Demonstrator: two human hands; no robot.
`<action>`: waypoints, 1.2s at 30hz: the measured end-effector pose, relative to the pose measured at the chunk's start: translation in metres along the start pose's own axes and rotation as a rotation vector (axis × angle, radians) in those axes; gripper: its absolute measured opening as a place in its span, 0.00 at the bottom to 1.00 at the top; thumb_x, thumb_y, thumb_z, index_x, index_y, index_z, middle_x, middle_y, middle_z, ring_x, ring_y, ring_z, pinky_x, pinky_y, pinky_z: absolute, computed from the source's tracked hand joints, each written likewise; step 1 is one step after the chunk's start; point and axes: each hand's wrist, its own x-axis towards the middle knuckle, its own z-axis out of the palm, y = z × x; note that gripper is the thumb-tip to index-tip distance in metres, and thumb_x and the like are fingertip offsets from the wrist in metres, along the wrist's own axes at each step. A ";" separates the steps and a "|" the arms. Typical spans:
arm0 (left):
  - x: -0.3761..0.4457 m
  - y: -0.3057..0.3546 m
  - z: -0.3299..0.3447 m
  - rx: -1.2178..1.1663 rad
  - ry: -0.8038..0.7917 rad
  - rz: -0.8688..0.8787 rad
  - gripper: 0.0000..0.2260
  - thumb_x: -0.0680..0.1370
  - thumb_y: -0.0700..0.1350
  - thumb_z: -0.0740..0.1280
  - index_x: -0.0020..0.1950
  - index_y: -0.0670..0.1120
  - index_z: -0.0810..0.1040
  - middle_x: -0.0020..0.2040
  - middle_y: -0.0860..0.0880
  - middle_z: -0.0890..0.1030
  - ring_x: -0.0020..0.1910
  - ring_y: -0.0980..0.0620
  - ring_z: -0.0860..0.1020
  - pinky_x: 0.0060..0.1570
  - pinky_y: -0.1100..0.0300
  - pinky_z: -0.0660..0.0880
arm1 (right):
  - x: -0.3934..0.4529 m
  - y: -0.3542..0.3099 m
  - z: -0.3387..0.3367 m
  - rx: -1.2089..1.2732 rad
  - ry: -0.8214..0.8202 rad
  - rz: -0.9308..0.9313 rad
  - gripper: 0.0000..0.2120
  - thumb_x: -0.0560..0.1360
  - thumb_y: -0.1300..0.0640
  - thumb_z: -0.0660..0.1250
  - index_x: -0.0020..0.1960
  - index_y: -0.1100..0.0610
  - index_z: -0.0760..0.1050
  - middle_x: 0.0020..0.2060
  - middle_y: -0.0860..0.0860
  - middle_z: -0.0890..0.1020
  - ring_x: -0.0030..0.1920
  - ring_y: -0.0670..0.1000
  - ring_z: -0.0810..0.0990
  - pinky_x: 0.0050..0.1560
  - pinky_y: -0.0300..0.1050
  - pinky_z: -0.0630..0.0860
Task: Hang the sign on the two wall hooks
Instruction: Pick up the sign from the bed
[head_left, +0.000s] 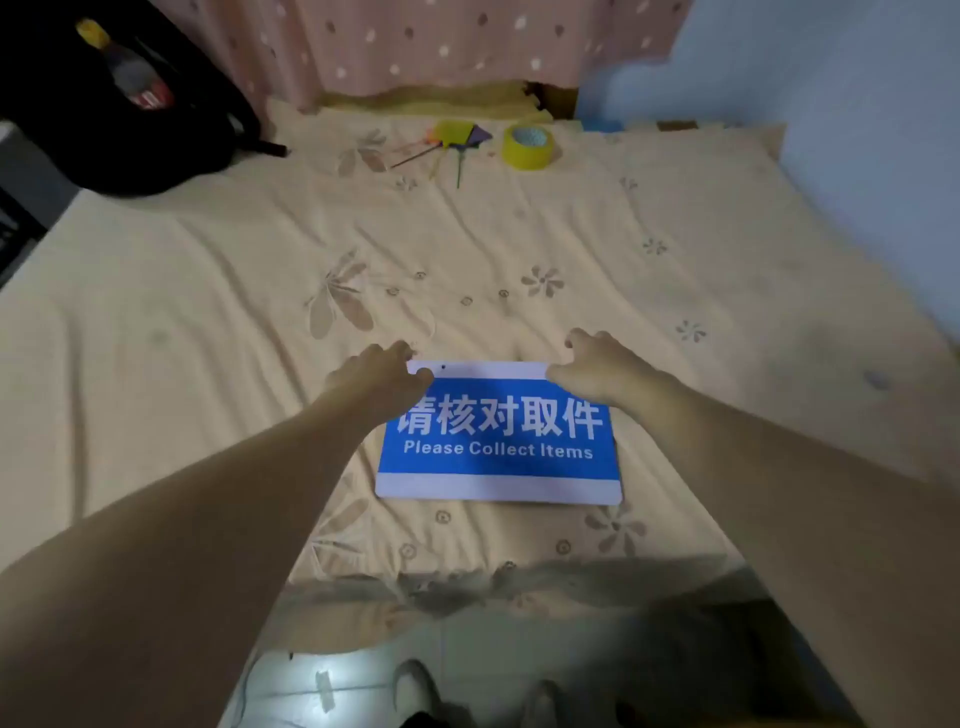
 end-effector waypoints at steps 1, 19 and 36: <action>0.004 0.000 0.006 -0.042 -0.038 -0.031 0.24 0.78 0.56 0.56 0.72 0.49 0.67 0.63 0.43 0.76 0.59 0.41 0.76 0.58 0.47 0.74 | 0.004 0.001 0.004 0.011 -0.030 0.023 0.28 0.77 0.47 0.59 0.74 0.56 0.60 0.71 0.57 0.65 0.60 0.59 0.74 0.52 0.49 0.73; 0.055 0.016 0.086 -0.204 -0.052 -0.480 0.29 0.77 0.56 0.63 0.73 0.44 0.60 0.68 0.41 0.65 0.66 0.41 0.64 0.60 0.50 0.66 | 0.062 0.024 0.053 0.118 -0.034 0.419 0.30 0.75 0.54 0.60 0.75 0.59 0.57 0.72 0.54 0.63 0.70 0.58 0.65 0.69 0.54 0.68; 0.038 0.026 0.055 -0.552 0.129 -0.482 0.28 0.68 0.58 0.63 0.65 0.55 0.60 0.60 0.40 0.72 0.55 0.39 0.74 0.55 0.42 0.76 | 0.049 0.013 0.036 0.646 0.218 0.538 0.30 0.64 0.45 0.65 0.64 0.47 0.62 0.64 0.52 0.65 0.52 0.55 0.74 0.48 0.51 0.78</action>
